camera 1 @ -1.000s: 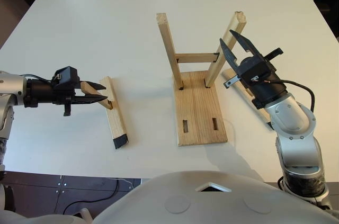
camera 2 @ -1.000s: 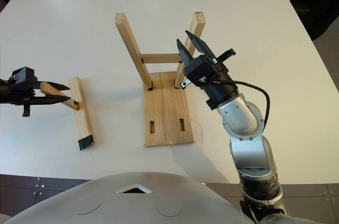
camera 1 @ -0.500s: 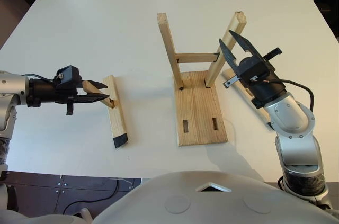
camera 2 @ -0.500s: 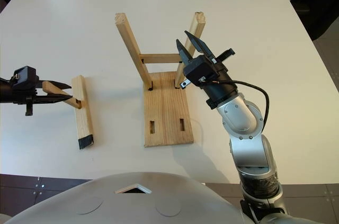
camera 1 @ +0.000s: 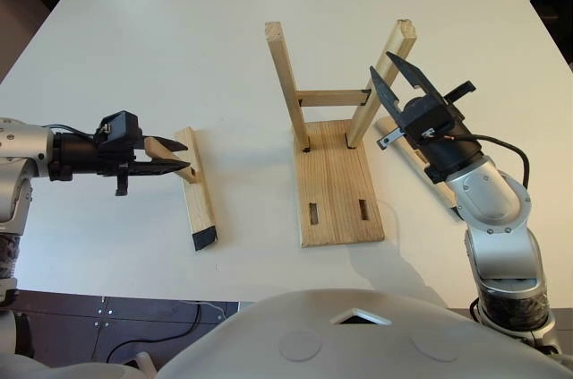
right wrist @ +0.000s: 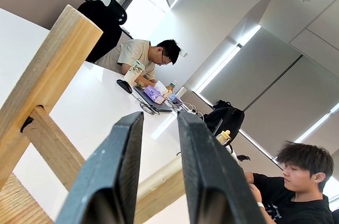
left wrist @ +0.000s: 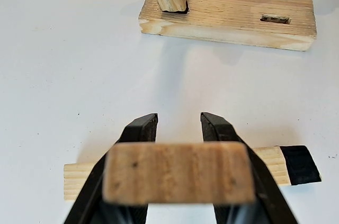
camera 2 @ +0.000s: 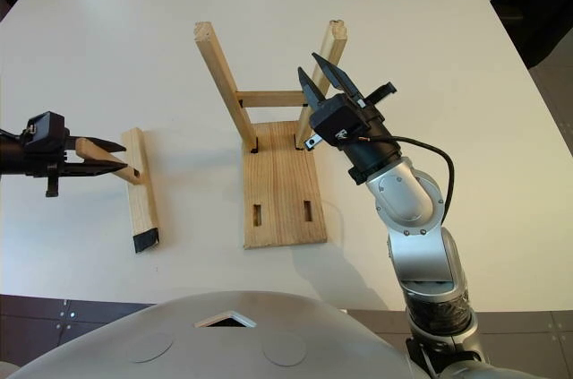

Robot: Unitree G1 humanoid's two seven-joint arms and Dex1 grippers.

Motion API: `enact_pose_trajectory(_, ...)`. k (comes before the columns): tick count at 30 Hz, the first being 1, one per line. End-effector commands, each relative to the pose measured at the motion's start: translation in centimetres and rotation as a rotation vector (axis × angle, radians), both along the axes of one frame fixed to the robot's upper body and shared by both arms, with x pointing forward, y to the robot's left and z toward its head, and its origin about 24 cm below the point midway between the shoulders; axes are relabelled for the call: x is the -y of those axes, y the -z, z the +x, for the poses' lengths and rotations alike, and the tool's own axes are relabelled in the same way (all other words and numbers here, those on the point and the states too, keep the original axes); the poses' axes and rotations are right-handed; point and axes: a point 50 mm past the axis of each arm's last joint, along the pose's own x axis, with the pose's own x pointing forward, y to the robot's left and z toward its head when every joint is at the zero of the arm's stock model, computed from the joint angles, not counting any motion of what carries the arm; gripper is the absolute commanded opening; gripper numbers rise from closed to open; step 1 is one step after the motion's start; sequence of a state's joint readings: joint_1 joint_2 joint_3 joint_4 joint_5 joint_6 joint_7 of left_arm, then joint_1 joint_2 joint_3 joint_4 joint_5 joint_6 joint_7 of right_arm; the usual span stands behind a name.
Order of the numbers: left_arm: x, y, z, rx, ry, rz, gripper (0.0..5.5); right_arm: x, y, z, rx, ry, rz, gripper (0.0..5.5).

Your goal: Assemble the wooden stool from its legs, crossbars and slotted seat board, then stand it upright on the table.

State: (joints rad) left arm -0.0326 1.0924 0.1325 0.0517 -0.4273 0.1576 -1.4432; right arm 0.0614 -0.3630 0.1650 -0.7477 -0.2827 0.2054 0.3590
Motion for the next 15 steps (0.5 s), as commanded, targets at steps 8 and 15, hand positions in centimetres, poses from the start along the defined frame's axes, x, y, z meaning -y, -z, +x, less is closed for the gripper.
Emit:
enact_pose_trajectory(8, 0.07, -0.62, 0.75, 0.019, 0.021, 0.032, 1.29, -0.03, 0.21, -0.03, -0.005, -0.003, -0.019, 1.14)
enact_pose_trajectory(15, -0.11, 0.00, 0.25, -0.010, 0.031, 0.043, 1.29, -0.05, 0.28, -0.16, -0.009, 0.000, -0.022, 1.14)
